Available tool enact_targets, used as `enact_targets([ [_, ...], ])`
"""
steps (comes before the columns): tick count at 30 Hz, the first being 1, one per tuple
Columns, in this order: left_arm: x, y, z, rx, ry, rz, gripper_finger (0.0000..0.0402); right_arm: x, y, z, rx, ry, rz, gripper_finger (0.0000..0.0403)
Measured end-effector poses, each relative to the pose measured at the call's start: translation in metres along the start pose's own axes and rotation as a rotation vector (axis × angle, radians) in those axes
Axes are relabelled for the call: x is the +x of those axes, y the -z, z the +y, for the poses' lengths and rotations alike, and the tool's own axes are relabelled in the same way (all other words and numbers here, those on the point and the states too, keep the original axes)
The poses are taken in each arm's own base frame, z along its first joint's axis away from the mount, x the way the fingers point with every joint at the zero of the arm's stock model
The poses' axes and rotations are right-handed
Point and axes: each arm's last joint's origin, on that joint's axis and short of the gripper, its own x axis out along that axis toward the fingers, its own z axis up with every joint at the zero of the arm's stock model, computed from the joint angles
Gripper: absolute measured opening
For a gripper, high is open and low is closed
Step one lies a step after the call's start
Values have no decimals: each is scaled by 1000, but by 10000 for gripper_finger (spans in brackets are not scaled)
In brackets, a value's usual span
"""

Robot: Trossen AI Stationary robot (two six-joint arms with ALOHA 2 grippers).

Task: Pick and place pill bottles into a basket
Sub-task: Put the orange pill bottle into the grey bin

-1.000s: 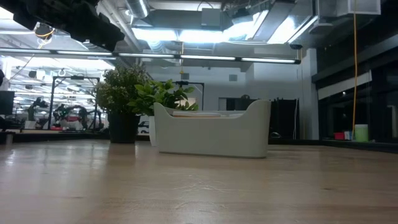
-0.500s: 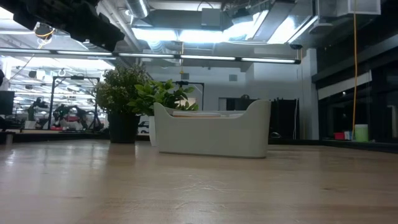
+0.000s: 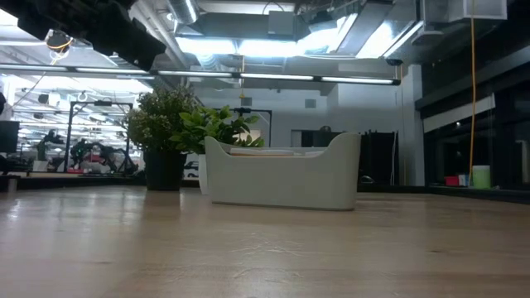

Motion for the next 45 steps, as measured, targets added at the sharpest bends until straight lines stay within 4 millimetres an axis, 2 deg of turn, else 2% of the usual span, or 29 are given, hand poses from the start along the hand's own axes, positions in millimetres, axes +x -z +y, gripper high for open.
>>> enact_targets([
  [8,0,0,0,-17,0,0,6,0,1,0,5,10,26,261],
  [13,0,0,0,-17,0,0,5,0,1,0,6,10,27,303],
  [18,0,0,0,-17,0,0,2,2,2,0,4,15,24,307],
  [32,0,0,0,-37,0,1,3,44,26,6,-23,146,31,291],
  [45,0,0,0,-67,0,1,2,69,40,8,-48,201,9,290],
])
